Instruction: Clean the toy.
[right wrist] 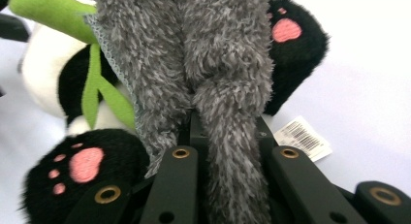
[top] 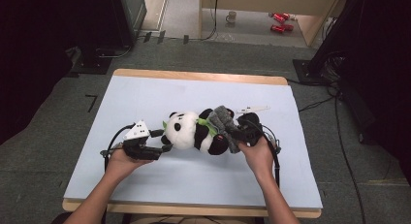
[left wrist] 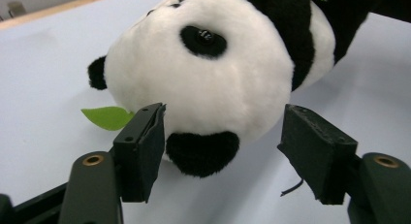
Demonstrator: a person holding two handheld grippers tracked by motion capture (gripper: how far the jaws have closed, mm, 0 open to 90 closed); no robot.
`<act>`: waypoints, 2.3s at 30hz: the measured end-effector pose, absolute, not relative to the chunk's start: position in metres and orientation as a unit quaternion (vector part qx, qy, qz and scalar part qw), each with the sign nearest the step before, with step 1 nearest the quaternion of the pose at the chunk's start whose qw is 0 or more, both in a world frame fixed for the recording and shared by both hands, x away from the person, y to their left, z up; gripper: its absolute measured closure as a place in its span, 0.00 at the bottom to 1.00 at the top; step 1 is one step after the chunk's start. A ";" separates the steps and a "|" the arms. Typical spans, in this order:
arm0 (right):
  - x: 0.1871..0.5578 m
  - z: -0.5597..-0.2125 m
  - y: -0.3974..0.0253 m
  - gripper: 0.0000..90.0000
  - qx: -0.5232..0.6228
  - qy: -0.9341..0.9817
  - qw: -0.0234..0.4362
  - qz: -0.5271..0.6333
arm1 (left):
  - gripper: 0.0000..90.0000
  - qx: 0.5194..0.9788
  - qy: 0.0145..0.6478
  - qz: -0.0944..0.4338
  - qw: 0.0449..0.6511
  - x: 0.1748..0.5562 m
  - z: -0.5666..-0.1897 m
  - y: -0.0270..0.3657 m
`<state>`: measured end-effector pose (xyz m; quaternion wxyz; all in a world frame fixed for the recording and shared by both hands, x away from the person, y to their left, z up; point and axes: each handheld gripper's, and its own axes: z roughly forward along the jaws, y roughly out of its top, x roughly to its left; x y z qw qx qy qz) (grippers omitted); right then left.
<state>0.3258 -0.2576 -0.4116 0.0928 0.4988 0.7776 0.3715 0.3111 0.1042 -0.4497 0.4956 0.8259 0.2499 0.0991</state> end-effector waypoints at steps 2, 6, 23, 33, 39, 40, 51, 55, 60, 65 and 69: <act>0.331 -0.411 -0.259 0.89 0.500 0.777 0.093 0.371 | 0.36 0.822 0.246 0.100 0.503 0.314 -0.452 0.104; 0.341 -0.413 -0.263 0.88 0.504 0.774 0.084 0.373 | 0.35 0.823 0.254 0.096 0.500 0.324 -0.456 0.101; 0.388 -0.418 -0.273 0.88 0.530 0.765 0.054 0.362 | 0.25 0.816 0.260 0.074 0.511 0.365 -0.457 0.092; 0.393 -0.420 -0.279 0.88 0.555 0.746 0.061 0.363 | 0.44 0.805 0.268 0.111 0.518 0.369 -0.460 0.076; 0.376 -0.409 -0.301 0.87 0.575 0.718 0.071 0.386 | 0.59 0.797 0.309 0.095 0.511 0.364 -0.456 0.076; 0.374 -0.408 -0.304 0.87 0.577 0.716 0.075 0.386 | 0.61 0.795 0.316 0.089 0.509 0.363 -0.455 0.075; 0.339 -0.360 -0.321 0.88 0.573 0.699 0.095 0.419 | 0.68 0.789 0.354 0.055 0.499 0.345 -0.444 0.071; 0.331 -0.341 -0.306 0.87 0.553 0.706 0.095 0.432 | 0.69 0.786 0.367 0.049 0.495 0.335 -0.441 0.067; 0.325 -0.329 -0.272 0.87 0.516 0.727 0.093 0.444 | 0.69 0.789 0.360 0.069 0.494 0.330 -0.440 0.064; 0.331 -0.339 -0.239 0.87 0.487 0.745 0.056 0.451 | 0.68 0.785 0.361 0.071 0.498 0.332 -0.442 0.067; 0.336 -0.349 -0.211 0.87 0.465 0.769 0.045 0.436 | 0.67 0.780 0.361 0.073 0.506 0.330 -0.442 0.064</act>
